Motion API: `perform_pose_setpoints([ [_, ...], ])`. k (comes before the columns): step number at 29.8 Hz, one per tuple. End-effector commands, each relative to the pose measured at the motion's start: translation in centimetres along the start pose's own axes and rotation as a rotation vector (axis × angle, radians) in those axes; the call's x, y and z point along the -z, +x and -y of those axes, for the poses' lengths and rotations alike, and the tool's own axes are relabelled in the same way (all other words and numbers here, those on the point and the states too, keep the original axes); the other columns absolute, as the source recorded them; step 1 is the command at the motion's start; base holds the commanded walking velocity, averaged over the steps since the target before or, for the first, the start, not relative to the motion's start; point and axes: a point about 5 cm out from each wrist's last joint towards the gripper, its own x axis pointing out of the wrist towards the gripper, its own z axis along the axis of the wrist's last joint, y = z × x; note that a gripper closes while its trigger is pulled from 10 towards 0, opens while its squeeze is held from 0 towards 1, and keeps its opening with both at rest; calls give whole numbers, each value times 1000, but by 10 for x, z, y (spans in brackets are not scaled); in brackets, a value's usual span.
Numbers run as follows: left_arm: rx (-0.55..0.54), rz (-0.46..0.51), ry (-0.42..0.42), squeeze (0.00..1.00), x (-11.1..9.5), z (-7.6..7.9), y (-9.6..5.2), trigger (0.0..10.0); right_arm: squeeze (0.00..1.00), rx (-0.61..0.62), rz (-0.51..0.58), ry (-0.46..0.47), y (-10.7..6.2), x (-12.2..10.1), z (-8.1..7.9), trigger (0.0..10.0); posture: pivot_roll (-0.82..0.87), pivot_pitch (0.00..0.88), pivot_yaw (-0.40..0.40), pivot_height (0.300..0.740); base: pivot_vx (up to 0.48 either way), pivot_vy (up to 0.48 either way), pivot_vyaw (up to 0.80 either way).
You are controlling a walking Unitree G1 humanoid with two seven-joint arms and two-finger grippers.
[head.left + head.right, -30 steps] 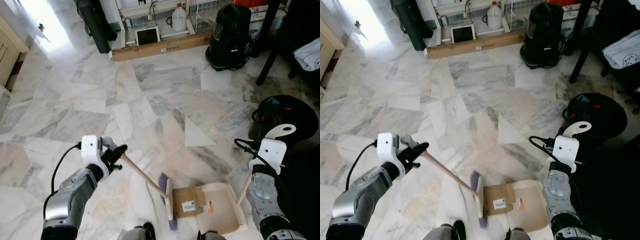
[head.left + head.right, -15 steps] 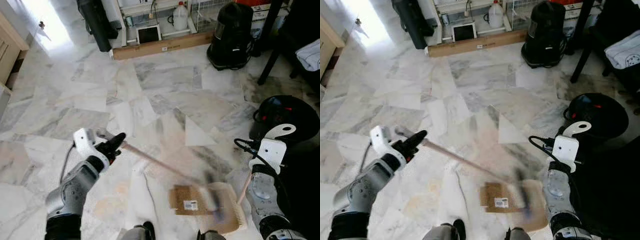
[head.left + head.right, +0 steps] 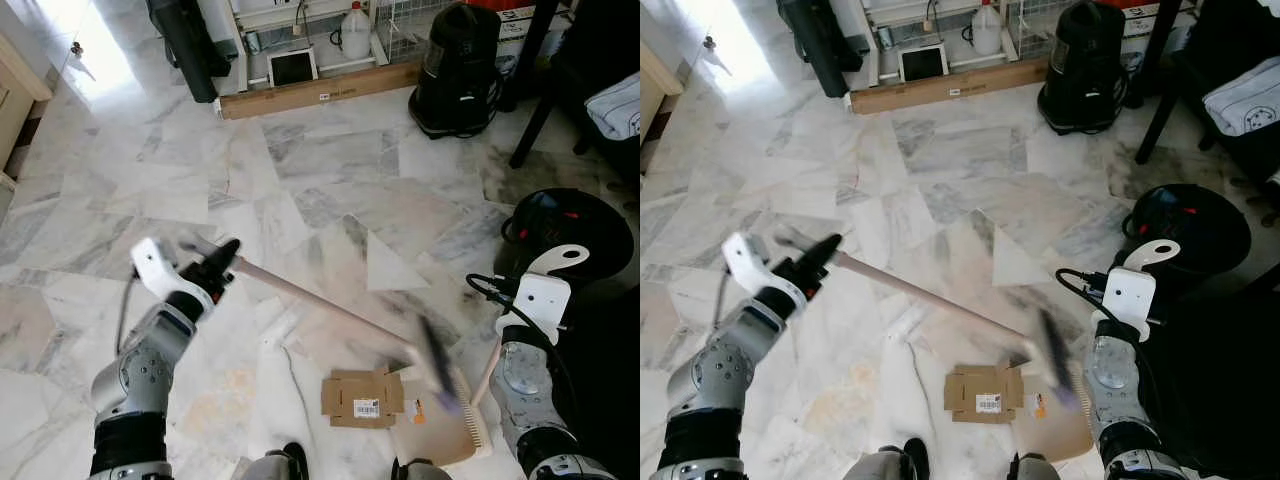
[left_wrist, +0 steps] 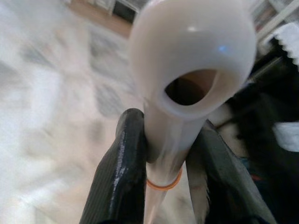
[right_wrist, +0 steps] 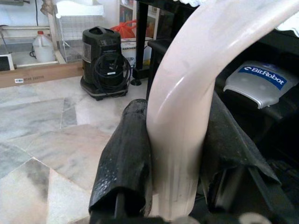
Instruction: Sweep floor
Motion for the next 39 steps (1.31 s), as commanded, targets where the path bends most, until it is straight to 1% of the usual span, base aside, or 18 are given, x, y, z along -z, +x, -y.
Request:
perform_pose_setpoints([
  [1, -8, 79, 58, 0, -18, -1, -3, 10000, 0, -34, -106, -34, -15, 21, -3, 10000, 139, 209, 141, 740, 0, 0, 0],
  [2, -8, 79, 58, 0, -18, -1, -3, 10000, 0, -34, -106, -34, -15, 21, -3, 10000, 139, 209, 141, 740, 0, 0, 0],
  [3, 2, 74, 132, 0, -20, 1, -4, 10000, 0, -35, -106, -34, -16, 21, -3, 10000, 138, 209, 141, 740, 0, 0, 0],
  [4, 36, 34, 245, 0, -20, 2, -12, 10000, 0, -35, -107, -35, -16, 21, -2, 10000, 135, 203, 141, 740, 0, 0, 0],
  [5, 36, 34, 245, 0, -20, 2, -12, 10000, 0, -35, -107, -35, -16, 21, -2, 10000, 135, 203, 141, 740, 0, 0, 0],
  [7, 48, -2, 286, 0, -16, -1, -20, 10000, 0, -35, -109, -37, -16, 22, -2, 10000, 139, 201, 140, 740, 0, 0, 0],
  [8, 47, -9, 290, 0, -14, -3, -22, 10000, 0, -36, -109, -38, -16, 22, -2, 10000, 139, 201, 140, 740, 0, 0, 0],
  [10, 46, -28, 333, 0, -10, -8, -29, 10000, 0, -37, -110, -39, -15, 21, -2, 10000, 138, 202, 137, 740, 0, 0, 0],
  [13, 45, -53, 384, 0, -8, -11, -35, 10000, 0, -39, -111, -40, -14, 21, -3, 10000, 141, 200, 136, 740, 0, 0, 0],
  [16, 67, -108, 464, 0, -4, -16, -45, 10000, 0, -39, -110, -38, -13, 20, -4, 10000, 145, 200, 134, 740, 0, 0, 0],
  [17, 76, -132, 484, 0, -3, -18, -50, 10000, 0, -39, -112, -38, -13, 20, -4, 10000, 148, 201, 135, 740, 0, 0, 0],
  [19, 82, -152, 511, 0, -2, -20, -54, 10000, 0, -39, -113, -38, -13, 20, -4, 10000, 150, 202, 135, 740, 0, 0, 0],
  [24, 90, -199, 544, 0, 3, -24, -61, 10000, 0, -39, -117, -38, -13, 21, -5, 10000, 152, 205, 135, 740, 0, 0, 0],
  [28, 107, -229, 544, 0, 11, -22, -62, 10000, 0, -39, -119, -38, -13, 21, -5, 10000, 148, 216, 137, 740, 0, 0, 0],
  [32, 122, -272, 499, 0, 25, -20, -59, 10000, 0, -35, -116, -41, -13, 21, -3, 10000, 137, 223, 138, 740, 0, 0, 0],
  [33, 122, -272, 499, 0, 25, -20, -59, 10000, 0, -35, -116, -41, -13, 21, -3, 10000, 137, 223, 138, 740, 0, 0, 0],
  [34, 124, -284, 470, 0, 30, -19, -57, 10000, 0, -33, -115, -43, -13, 21, -2, 10000, 135, 224, 137, 740, 0, 0, 0],
  [39, 140, -341, 418, 0, 46, -18, -54, 10000, 0, -26, -117, -56, -14, 23, 4, 10000, 127, 216, 138, 740, 0, 0, 0],
])
